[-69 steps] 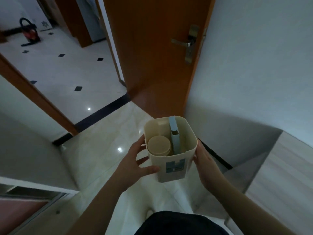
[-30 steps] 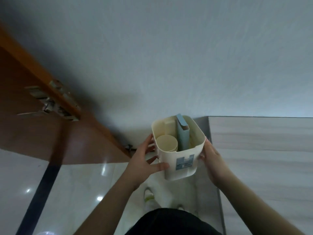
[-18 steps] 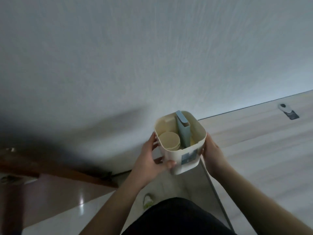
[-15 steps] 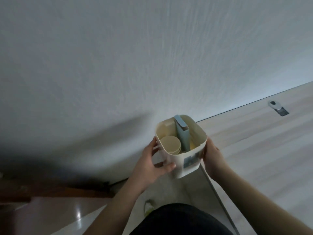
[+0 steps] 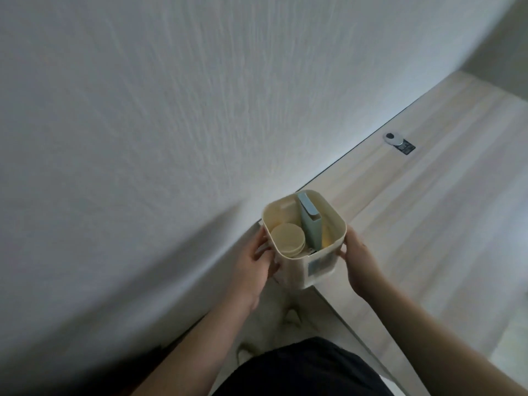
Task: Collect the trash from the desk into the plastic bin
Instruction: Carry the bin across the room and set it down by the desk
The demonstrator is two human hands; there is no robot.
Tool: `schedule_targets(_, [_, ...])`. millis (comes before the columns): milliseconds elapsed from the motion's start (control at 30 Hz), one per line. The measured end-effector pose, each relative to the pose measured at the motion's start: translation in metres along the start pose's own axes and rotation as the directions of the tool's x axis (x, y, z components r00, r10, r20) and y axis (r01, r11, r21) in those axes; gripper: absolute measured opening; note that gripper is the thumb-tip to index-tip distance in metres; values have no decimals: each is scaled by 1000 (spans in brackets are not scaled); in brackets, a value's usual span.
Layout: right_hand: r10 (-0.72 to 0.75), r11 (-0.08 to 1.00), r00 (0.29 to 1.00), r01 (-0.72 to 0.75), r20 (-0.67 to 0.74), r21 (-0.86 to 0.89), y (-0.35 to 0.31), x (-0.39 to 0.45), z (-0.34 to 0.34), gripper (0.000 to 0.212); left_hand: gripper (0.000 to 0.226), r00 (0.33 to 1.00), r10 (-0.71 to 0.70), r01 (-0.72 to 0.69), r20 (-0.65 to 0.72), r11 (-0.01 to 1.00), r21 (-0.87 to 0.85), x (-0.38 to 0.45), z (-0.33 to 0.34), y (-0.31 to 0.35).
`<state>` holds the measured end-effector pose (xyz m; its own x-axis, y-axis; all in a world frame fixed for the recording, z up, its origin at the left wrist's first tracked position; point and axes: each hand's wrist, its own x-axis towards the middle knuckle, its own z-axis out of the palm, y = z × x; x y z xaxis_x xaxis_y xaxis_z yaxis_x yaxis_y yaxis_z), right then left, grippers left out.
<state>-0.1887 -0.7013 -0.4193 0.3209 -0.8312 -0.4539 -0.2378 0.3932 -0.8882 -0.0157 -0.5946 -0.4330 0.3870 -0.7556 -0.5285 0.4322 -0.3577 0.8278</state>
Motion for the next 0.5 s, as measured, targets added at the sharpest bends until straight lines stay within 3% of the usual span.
schedule_targets(500, [88,986,996,-89,13,141,-9,93,-45,26,51,973,-222,215,64,972,92,80,47,13])
